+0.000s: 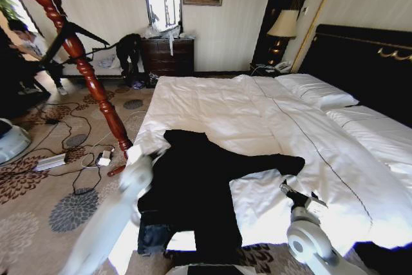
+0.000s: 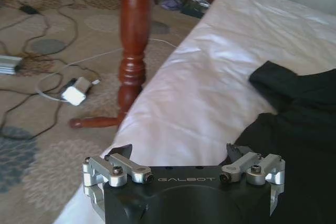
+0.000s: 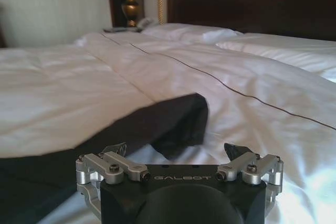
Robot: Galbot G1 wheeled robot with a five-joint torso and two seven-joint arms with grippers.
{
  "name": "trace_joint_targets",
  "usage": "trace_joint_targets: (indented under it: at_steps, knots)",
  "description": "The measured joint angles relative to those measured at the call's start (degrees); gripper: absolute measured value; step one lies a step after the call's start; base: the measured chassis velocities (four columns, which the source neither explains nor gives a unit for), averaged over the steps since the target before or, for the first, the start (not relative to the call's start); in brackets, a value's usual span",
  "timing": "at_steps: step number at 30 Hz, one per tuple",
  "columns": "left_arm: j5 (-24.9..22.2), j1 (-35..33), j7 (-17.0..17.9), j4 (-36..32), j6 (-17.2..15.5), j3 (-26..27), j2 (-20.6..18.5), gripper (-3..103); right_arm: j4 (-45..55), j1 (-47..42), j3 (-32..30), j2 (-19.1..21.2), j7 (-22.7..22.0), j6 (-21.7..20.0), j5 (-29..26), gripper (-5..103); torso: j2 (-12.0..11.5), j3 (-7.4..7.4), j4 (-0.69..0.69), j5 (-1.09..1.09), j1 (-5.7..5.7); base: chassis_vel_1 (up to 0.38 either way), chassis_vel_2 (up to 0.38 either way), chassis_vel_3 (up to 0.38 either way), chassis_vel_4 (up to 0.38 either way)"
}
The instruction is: Pick up the clothes from the bed and hang them on the clothes hanger.
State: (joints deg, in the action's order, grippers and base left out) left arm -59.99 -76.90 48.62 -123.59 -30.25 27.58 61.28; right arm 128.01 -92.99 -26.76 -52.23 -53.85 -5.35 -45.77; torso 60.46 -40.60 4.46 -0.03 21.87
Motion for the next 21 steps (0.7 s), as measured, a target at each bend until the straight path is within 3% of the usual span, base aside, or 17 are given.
trace_joint_targets:
  at_steps: [3, 4, 7, 8, 10, 12, 17, 21]
  knots:
    - [6.3, -9.2, -1.7, -6.3, 2.5, 4.7, 1.8, 100, 2.9, 0.0, 0.8, 1.3, 4.5, 2.4, -2.5, 100, 0.0, 0.01, -0.02, 0.02, -0.01, 0.000, 0.000, 0.000, 0.000]
    - [6.3, -9.2, -1.7, -6.3, 2.5, 4.7, 1.8, 100, 2.9, 0.0, 0.8, 1.3, 4.5, 2.4, -2.5, 100, 0.0, 0.01, -0.02, 0.02, -0.01, 0.000, 0.000, 0.000, 0.000]
    - [14.8, -14.2, -5.4, -8.5, 7.2, 6.5, 1.8, 100, 6.8, -1.0, -0.5, 2.4, 5.2, 2.2, -9.1, 100, 0.0, 0.00, 0.07, 0.01, 0.00, 0.000, 0.000, 0.000, 0.000]
    - [14.8, -14.2, -5.4, -8.5, 7.2, 6.5, 1.8, 100, 6.8, -1.0, -0.5, 2.4, 5.2, 2.2, -9.1, 100, 0.0, 0.00, 0.07, 0.01, 0.00, 0.000, 0.000, 0.000, 0.000]
    - [17.3, -18.9, -9.7, -9.9, 10.1, 8.5, 2.0, 100, 7.5, -0.2, -0.7, 3.0, 5.2, 1.7, -10.8, 100, 0.0, 0.00, 0.06, 0.02, 0.00, 0.000, 0.000, 0.000, 0.000]
    - [20.6, -26.5, -18.3, -10.6, 14.7, 10.3, 3.4, 100, 6.9, 0.6, -0.6, 3.8, 5.2, 1.2, -10.7, 100, 0.0, 0.00, -0.06, 0.04, 0.00, 0.000, 0.000, 0.000, 0.000]
    - [22.8, -29.8, -22.5, -9.3, 17.1, 9.3, 7.6, 100, 6.4, 0.3, -0.3, 4.1, 4.7, 0.5, -9.7, 100, 0.0, -0.01, 0.02, 0.03, 0.00, 0.000, 0.000, 0.000, 0.000]
    - [18.0, -27.3, -21.6, -6.4, 14.4, 8.3, 14.8, 100, 6.2, -1.0, -0.3, 4.0, 4.1, -0.1, -8.2, 100, 0.0, -0.01, 0.02, 0.03, 0.00, 0.000, 0.000, 0.000, 0.000]
